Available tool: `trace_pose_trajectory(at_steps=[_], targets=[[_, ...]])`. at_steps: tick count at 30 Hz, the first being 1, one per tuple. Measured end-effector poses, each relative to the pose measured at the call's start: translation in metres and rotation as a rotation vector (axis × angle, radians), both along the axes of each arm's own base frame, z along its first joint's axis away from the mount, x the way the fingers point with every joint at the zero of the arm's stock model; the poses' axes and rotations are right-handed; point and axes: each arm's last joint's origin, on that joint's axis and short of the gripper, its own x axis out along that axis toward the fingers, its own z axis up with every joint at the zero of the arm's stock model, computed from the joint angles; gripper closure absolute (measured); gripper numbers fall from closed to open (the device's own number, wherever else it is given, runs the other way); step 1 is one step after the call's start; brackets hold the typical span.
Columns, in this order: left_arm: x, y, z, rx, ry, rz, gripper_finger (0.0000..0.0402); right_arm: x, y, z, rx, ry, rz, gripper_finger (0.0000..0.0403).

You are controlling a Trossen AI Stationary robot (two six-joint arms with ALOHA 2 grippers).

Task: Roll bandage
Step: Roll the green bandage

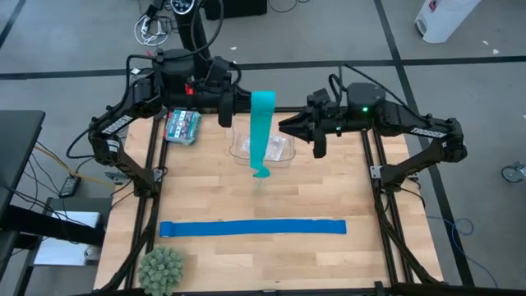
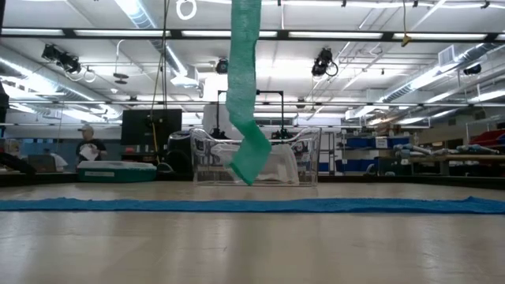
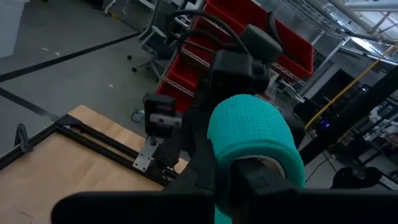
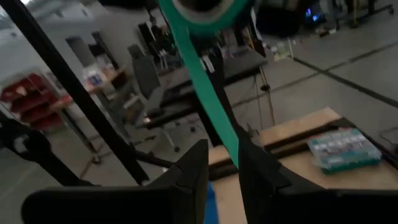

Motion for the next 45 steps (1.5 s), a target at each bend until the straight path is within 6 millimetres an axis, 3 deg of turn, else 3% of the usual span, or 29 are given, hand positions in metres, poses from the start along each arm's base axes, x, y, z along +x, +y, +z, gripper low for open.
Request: trace_pose_trajectory(at_steps=[14,20,25,31,37,42,45], targets=[[0.0,0.0,0.001,-0.026,-0.007,0.013,0.0383,0.042,-0.002,-0.029,-0.026,0.093,0.002,0.0321],[0.0,0.0,0.0,-0.086,-0.004,-0.001,0.0383,0.041,-0.002,-0.03,-0.04,0.102,0.003,0.0332],[0.002,-0.001,-0.001,-0.158,0.0,-0.019,0.0372,0.04,-0.004,-0.034,-0.035,0.143,0.044,0.0395],[0.003,-0.001,-0.002,-0.194,0.005,-0.048,0.0373,0.032,-0.016,-0.046,-0.028,0.295,-0.131,0.0402],[0.005,-0.003,-0.004,-0.237,0.018,-0.073,0.0379,0.03,-0.035,-0.045,0.019,0.282,-0.194,0.0403],[0.006,-0.007,-0.009,-0.251,0.07,-0.086,0.0374,0.024,-0.037,-0.041,0.064,0.271,-0.106,0.0403],[0.005,-0.011,-0.016,-0.247,0.146,-0.092,0.0377,0.017,-0.028,-0.03,0.021,0.209,-0.053,0.04]])
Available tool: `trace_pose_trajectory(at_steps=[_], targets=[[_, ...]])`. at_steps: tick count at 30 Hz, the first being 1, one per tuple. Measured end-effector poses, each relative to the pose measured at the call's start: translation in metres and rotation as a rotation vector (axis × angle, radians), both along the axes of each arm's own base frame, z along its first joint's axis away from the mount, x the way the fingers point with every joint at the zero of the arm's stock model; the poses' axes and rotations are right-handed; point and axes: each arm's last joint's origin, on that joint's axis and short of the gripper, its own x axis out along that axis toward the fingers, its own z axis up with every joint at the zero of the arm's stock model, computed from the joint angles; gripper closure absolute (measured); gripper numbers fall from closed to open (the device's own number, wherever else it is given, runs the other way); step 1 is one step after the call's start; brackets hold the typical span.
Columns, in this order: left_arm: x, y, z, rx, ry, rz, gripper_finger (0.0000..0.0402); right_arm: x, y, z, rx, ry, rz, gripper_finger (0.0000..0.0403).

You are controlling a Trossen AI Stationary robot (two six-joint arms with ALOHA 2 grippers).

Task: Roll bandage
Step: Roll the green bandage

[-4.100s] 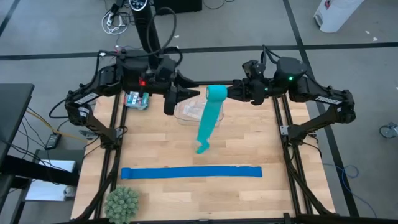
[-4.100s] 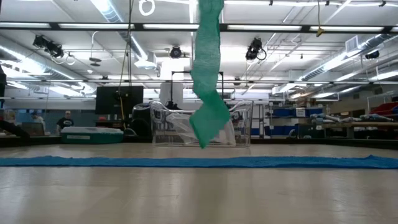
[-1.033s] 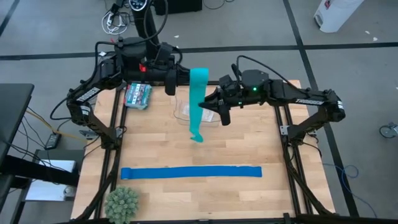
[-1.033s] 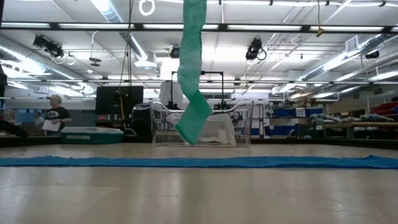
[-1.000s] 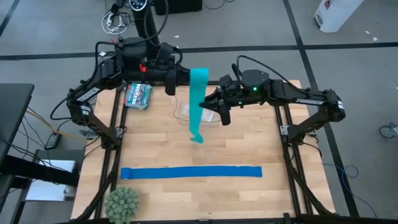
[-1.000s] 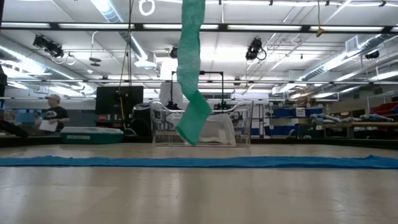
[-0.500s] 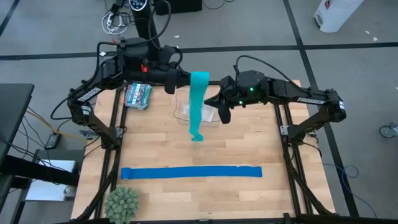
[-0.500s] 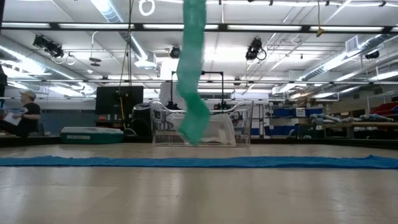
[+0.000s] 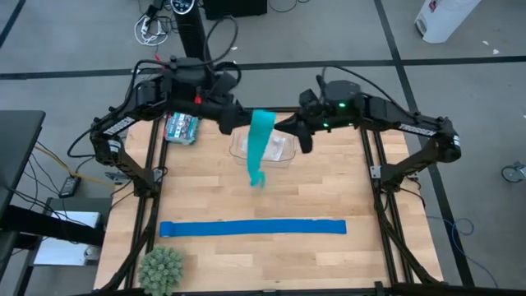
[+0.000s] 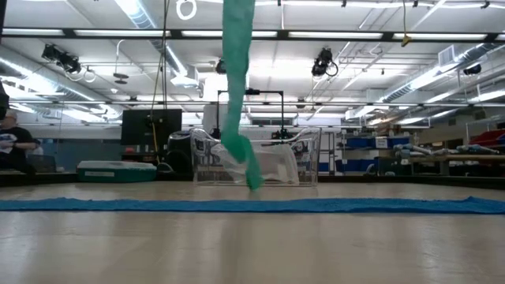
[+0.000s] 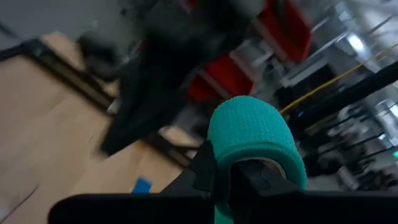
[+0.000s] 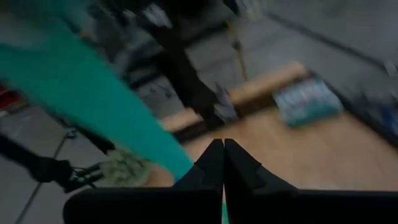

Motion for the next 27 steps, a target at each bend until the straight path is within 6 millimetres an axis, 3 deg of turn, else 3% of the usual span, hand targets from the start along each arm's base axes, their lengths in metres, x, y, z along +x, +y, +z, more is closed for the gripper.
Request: trace_pose_trajectory(at_steps=[5,18,27], targets=[[-0.002,-0.002,-0.011,0.028,0.107,-0.02,0.0377,-0.016,0.02,0.028,-0.152,-0.192,0.083,0.0375],[0.015,0.0,-0.022,-0.06,0.155,-0.03,0.0377,-0.017,0.033,0.025,-0.339,-0.136,-0.047,0.0218],[0.02,0.005,-0.024,-0.061,0.145,-0.014,0.0377,-0.016,0.039,0.028,-0.373,-0.161,-0.037,0.0197]])
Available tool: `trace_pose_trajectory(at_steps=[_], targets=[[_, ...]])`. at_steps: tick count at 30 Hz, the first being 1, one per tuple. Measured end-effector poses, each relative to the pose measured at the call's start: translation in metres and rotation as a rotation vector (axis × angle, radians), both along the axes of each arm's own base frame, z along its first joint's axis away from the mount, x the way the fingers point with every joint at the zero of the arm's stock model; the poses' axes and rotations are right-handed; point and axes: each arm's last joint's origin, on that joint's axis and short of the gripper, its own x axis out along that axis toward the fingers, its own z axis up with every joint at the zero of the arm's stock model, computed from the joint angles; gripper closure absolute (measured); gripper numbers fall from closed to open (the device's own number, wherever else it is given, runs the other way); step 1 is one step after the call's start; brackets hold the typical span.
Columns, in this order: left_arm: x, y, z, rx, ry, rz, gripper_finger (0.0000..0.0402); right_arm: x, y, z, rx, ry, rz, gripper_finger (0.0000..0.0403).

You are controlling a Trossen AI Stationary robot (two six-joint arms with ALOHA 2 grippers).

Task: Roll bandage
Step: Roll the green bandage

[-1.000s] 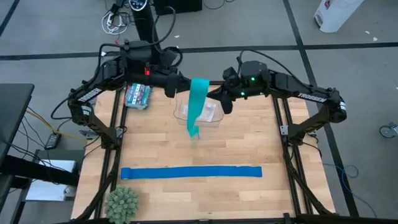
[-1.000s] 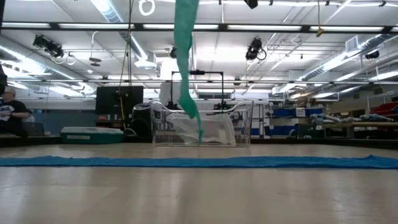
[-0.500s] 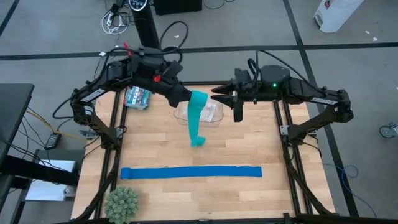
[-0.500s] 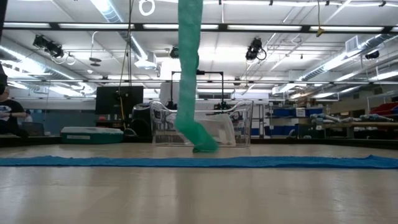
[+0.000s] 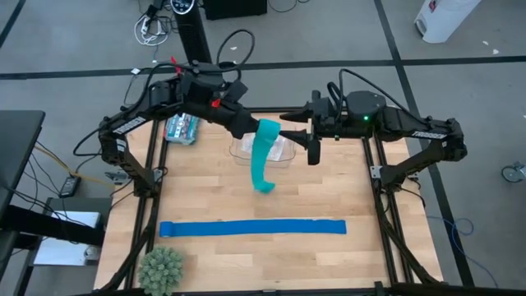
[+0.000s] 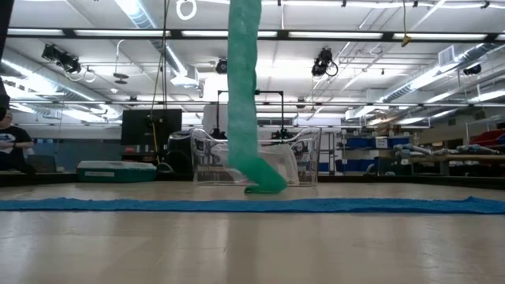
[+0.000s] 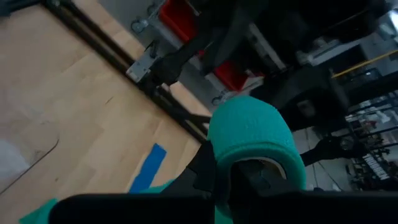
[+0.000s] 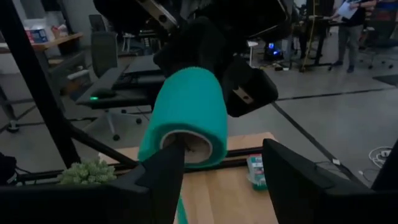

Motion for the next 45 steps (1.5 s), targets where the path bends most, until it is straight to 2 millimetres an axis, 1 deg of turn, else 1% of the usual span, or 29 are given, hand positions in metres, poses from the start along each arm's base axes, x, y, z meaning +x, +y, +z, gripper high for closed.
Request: trace_pose_trajectory(at_steps=[11,15,17,19,23,24,28,31,33,38,42,45], targets=[[0.002,0.001,0.002,-0.005,-0.026,0.006,0.0377,0.011,0.0,-0.001,-0.036,-0.031,0.001,0.0204],[0.004,0.001,0.002,0.005,-0.029,0.002,0.037,0.014,0.0,0.001,-0.057,-0.059,0.001,0.0222],[0.005,0.001,0.0,0.005,-0.024,-0.01,0.0366,0.015,0.0,0.0,-0.056,-0.054,0.003,0.0244],[0.007,0.001,-0.001,0.012,-0.024,-0.014,0.0363,0.016,0.0,-0.001,-0.055,-0.053,0.016,0.0276],[0.008,0.001,-0.001,0.027,-0.028,-0.023,0.0361,0.017,0.002,-0.002,-0.04,-0.047,0.057,0.0373],[0.009,0.001,-0.001,0.029,-0.037,-0.024,0.0361,0.016,0.002,-0.002,-0.029,-0.05,0.071,0.0386],[0.009,0.0,0.003,0.046,-0.079,-0.068,0.0351,0.01,0.003,0.001,0.057,-0.054,0.104,0.0393],[0.006,0.0,0.007,0.076,-0.104,-0.086,0.0332,0.005,0.003,0.004,0.09,-0.065,0.151,0.04],[0.002,0.003,0.013,0.109,-0.135,-0.087,0.0318,0.001,0.004,0.007,0.117,-0.078,0.176,0.04],[-0.009,0.005,0.031,0.254,-0.221,-0.09,0.0295,-0.004,0.002,0.01,0.23,-0.081,0.256,0.0402],[-0.016,0.005,0.041,0.358,-0.257,-0.095,0.0292,-0.003,0.001,0.009,0.327,-0.069,0.297,0.0402],[-0.022,0.003,0.048,0.433,-0.289,-0.114,0.0292,-0.004,-0.003,0.009,0.42,-0.062,0.31,0.0403]])
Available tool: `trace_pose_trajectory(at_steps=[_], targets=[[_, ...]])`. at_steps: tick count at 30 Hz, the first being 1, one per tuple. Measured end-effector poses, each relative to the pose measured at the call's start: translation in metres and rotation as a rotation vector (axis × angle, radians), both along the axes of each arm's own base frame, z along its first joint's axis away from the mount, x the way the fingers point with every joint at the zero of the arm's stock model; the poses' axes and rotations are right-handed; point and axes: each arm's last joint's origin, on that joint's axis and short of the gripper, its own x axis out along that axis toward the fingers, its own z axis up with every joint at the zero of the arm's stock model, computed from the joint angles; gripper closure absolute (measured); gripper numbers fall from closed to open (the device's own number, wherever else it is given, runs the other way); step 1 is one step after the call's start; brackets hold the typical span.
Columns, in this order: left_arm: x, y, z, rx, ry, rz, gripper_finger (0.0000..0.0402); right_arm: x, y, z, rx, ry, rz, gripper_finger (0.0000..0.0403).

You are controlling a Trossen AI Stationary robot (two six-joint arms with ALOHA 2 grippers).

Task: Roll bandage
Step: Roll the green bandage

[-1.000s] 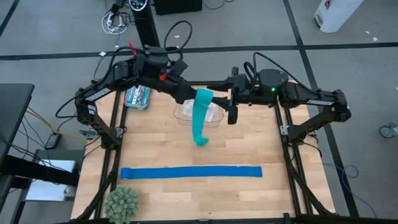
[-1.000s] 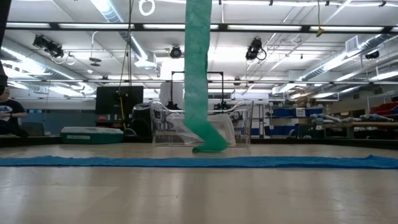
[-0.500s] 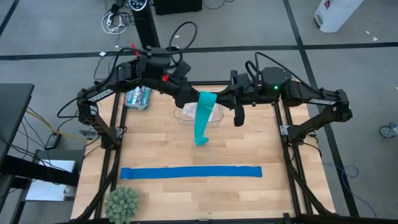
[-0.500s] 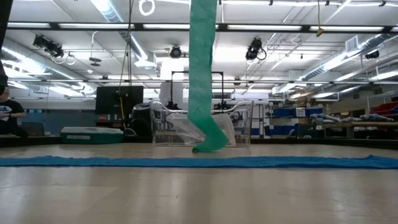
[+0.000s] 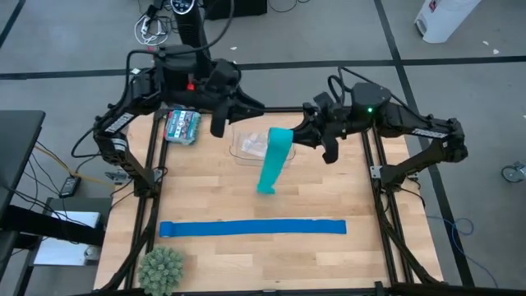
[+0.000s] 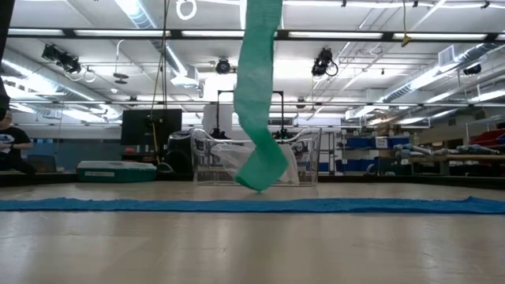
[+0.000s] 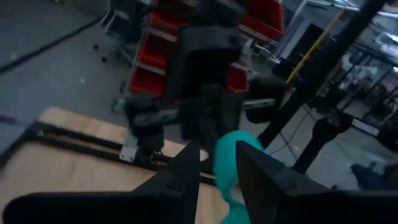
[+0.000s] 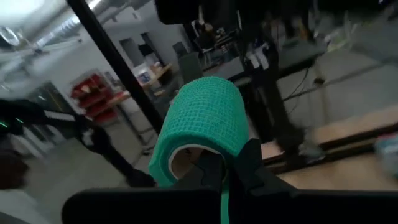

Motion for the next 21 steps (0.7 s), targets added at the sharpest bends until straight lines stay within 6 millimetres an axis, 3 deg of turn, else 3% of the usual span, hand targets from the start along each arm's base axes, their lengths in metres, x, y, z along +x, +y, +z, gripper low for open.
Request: trace_pose_trajectory(at_steps=[8,21], targets=[[0.0,-0.017,-0.005,0.182,0.05,-0.008,0.0291,-0.001,-0.023,-0.002,0.34,0.108,0.105,0.0403],[0.007,-0.035,-0.009,0.34,0.085,0.088,0.0291,0.007,-0.03,-0.001,0.4,0.083,0.179,0.0403]])
